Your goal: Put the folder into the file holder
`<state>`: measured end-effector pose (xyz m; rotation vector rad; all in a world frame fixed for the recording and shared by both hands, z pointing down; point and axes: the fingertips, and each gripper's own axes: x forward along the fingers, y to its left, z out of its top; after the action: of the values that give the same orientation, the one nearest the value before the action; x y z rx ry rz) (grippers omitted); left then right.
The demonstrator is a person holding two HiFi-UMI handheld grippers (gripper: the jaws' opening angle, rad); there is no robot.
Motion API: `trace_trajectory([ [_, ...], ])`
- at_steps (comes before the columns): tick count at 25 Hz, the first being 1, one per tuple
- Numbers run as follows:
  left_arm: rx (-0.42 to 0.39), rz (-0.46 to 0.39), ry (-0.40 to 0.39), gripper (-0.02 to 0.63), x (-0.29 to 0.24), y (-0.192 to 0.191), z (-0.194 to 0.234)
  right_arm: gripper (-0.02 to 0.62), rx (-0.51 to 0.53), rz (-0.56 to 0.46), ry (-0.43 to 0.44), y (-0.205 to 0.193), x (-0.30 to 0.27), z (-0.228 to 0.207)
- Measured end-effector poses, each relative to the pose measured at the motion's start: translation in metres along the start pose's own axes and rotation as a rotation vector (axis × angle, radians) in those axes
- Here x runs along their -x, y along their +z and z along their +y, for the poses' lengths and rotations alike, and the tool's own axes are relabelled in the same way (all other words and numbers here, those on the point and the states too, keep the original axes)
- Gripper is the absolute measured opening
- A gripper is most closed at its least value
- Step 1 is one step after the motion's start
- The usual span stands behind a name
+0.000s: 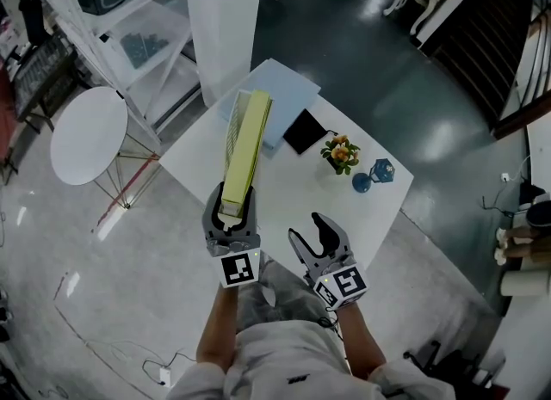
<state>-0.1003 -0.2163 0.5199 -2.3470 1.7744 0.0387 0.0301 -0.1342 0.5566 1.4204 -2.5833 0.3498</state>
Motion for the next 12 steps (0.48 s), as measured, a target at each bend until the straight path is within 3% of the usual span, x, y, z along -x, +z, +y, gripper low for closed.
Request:
trace_trajectory([
  [1,-0.036,0.003,-0.015,0.239,0.002,0.0,0.0,0.253,0.002,-0.002,-0.003,0.002,0.0,0.001],
  [4,0.02,0.001,-0.03,0.244,0.008,0.001,0.001,0.252,0.008,-0.006,-0.016,0.007,0.001,0.005],
  [6,-0.001,0.005,-0.063,0.258,0.012,0.004,0.0,0.252,0.004,-0.008,-0.035,0.011,0.002,0.007],
  [12,0.16,0.102,-0.091,0.285,0.041,0.001,0.001,0.253,0.031,-0.012,-0.07,0.023,0.005,0.014],
])
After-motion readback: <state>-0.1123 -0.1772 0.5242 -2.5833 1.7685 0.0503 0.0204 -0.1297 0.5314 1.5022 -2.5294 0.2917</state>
